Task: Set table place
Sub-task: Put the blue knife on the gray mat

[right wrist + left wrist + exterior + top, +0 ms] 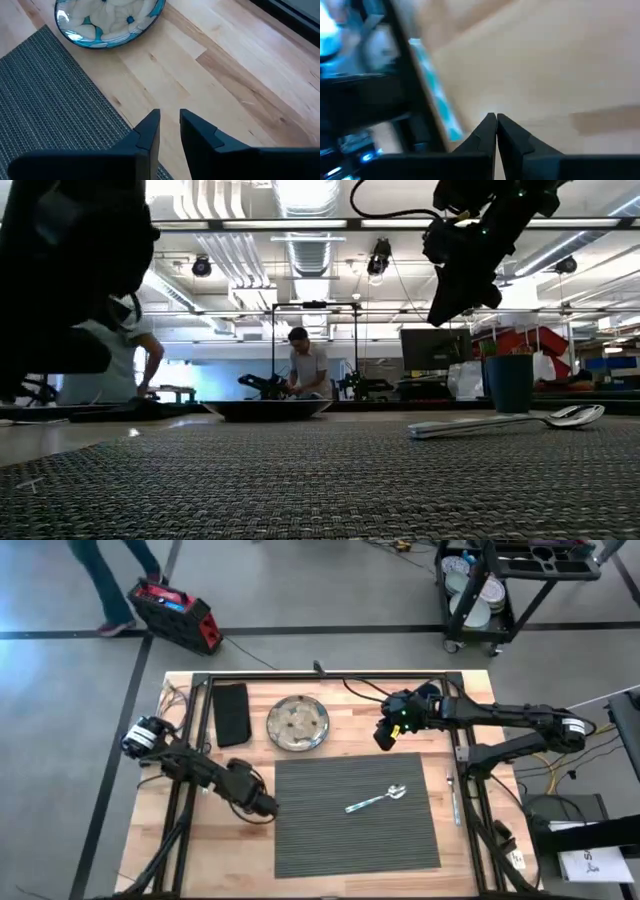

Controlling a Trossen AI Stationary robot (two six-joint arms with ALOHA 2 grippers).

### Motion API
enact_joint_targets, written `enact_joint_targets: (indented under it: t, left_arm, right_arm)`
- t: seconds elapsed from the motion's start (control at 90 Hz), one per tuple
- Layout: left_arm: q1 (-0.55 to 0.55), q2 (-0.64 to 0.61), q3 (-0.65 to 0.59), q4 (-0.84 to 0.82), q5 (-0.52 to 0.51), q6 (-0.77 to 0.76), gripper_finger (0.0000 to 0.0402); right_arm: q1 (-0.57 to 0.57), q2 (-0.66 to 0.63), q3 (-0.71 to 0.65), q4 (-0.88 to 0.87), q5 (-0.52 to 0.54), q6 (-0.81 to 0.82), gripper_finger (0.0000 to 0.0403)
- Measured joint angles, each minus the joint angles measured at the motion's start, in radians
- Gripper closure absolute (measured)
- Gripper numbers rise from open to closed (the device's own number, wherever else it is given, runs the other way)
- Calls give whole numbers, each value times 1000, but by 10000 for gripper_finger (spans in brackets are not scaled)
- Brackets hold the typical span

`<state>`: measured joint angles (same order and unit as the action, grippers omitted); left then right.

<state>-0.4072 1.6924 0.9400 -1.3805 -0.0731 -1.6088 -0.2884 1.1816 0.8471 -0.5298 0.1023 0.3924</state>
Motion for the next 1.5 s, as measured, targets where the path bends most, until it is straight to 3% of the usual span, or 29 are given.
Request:
enact_joint_targets:
  t: [0.2,0.411,0.889,1.056,1.289,1.5]
  left_arm:
    - [2,-1,-79,20,67,-5,402]
    - [2,-1,-160,18,187,-136,402]
    - [3,5,-230,177,195,-191,401]
    - [3,5,-196,195,163,-182,401]
    - [3,4,-114,225,25,-180,401]
    - [4,-4,-63,226,-16,-180,401]
  right_arm:
    - [0,0,0,-3,1,0,352]
    - [0,0,-1,-12,-4,7,365]
    - [0,0,-1,-13,-6,8,361]
    - [0,0,-1,-13,-6,8,355]
    - [0,0,-1,-12,-5,7,346]
    - [0,0,-1,-11,-5,7,346]
